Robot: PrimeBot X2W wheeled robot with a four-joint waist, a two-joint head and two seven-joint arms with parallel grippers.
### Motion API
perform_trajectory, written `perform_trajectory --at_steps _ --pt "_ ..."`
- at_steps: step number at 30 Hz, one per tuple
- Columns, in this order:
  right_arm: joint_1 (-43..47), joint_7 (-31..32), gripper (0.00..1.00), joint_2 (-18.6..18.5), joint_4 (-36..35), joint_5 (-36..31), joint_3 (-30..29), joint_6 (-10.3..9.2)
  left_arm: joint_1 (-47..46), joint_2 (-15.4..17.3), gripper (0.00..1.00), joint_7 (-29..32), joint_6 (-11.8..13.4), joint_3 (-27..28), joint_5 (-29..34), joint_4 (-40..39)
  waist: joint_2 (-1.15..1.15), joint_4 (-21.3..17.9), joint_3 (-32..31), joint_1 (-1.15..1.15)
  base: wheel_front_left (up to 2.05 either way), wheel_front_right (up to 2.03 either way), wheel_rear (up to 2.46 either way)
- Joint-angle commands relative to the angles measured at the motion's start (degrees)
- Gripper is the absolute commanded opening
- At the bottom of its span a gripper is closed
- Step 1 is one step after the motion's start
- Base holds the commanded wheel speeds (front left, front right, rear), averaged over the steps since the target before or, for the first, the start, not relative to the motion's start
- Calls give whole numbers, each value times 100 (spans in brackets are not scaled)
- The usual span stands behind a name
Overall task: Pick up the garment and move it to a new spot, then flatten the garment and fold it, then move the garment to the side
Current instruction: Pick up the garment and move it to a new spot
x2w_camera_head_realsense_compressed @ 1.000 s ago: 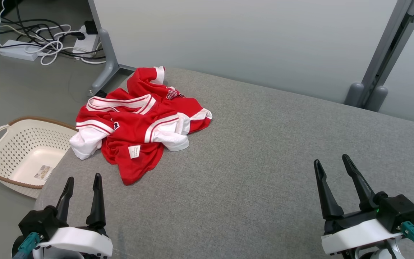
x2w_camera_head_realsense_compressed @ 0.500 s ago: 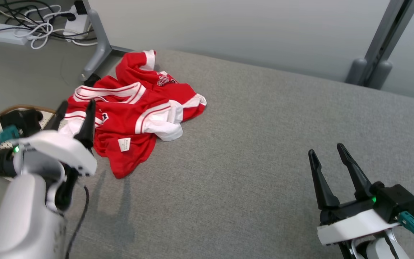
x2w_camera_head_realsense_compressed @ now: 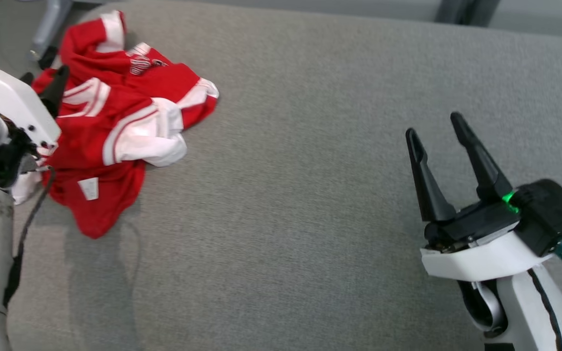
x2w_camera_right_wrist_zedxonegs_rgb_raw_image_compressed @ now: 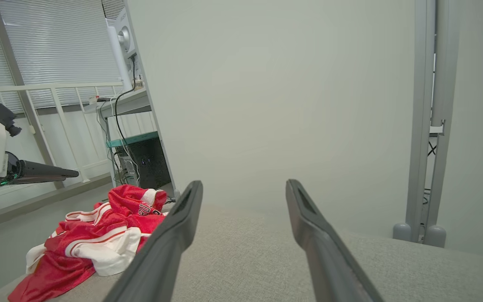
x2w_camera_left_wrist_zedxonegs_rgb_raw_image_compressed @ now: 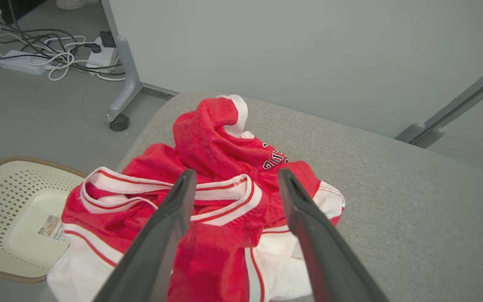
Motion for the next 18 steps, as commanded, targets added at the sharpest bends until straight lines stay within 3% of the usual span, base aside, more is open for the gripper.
perform_trajectory --at_steps 1,7,16,17,18 --pt "-132 -27 100 -44 -135 -70 6 3 -198 69 100 33 -27 29 -106 167 0 -420 485 0 0 0 0" --pt "-385 -27 100 -82 -512 -210 -128 3 -549 264 100 216 -33 -75 -333 656 0 -649 853 0 0 0 0" --pt "-496 -27 100 -129 -716 -287 -325 3 -625 425 100 1010 -30 -558 -920 1029 0 -712 1003 0 0 0 0" --pt "-491 -27 100 -123 -715 -293 -325 3 -628 442 93 1024 -30 -598 -953 1046 0 -708 995 0 0 0 0" --pt "-485 -27 100 -119 -709 -300 -325 3 -631 452 58 1022 -29 -631 -986 1064 0 -704 983 0 0 0 0"
